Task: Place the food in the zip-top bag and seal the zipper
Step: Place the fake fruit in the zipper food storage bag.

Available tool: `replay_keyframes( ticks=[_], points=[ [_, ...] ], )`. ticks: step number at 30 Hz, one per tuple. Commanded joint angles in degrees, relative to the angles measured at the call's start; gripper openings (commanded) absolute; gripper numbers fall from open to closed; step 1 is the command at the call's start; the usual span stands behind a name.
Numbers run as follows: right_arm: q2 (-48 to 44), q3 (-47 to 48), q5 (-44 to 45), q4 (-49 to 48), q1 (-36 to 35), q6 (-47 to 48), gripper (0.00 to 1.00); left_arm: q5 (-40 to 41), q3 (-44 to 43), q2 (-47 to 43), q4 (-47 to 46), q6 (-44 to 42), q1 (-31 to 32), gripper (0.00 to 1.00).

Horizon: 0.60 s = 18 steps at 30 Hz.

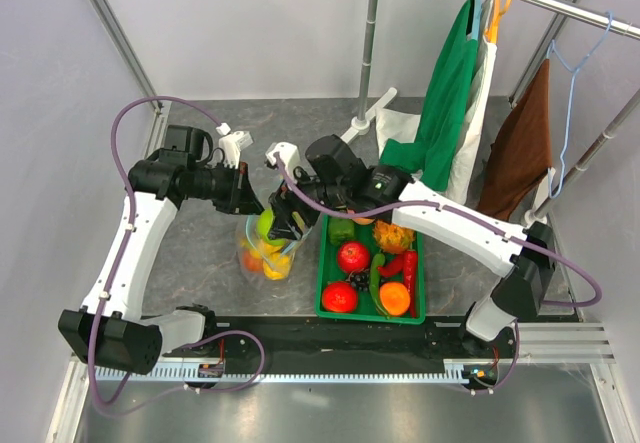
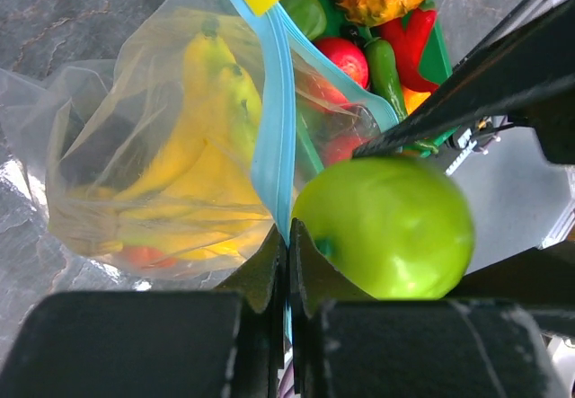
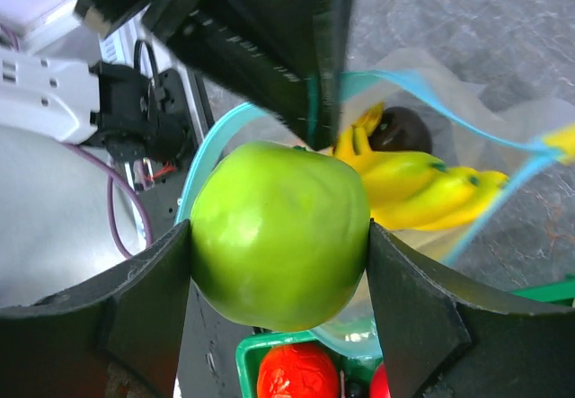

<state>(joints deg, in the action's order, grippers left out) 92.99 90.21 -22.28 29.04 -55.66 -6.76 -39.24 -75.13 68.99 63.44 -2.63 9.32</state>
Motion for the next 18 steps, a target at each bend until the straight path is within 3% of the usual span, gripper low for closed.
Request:
replay_keyframes(
  ticks=[1,6,7,14,18],
  points=[
    [-0.2,-0.9,-0.1,-1.6,-3.0,4.4,0.59,-3.8,-0.5,0.1,-1.2,1.0,0.1,0.02],
    [-1.0,-0.7,1.7,1.3,-5.9,9.9,0.87,-5.6,-0.5,0.1,-1.1,0.5,0.1,0.02],
    [-1.1,0.6,2.2,1.6,-5.9,10.5,0.97,-5.8,-0.6,0.2,-1.0,0.3,0.1,0.02],
    [-3.3,5.6,9.1,4.2,-3.8,10.7,0.98,-7.2,-1.2,0.7,0.1,-0.7,0.0,0.02],
    [-4.4,5.7,11.6,5.9,1.8,4.3,0.98,-7.6,-1.6,1.0,0.4,-0.8,0.0,0.02]
  ],
)
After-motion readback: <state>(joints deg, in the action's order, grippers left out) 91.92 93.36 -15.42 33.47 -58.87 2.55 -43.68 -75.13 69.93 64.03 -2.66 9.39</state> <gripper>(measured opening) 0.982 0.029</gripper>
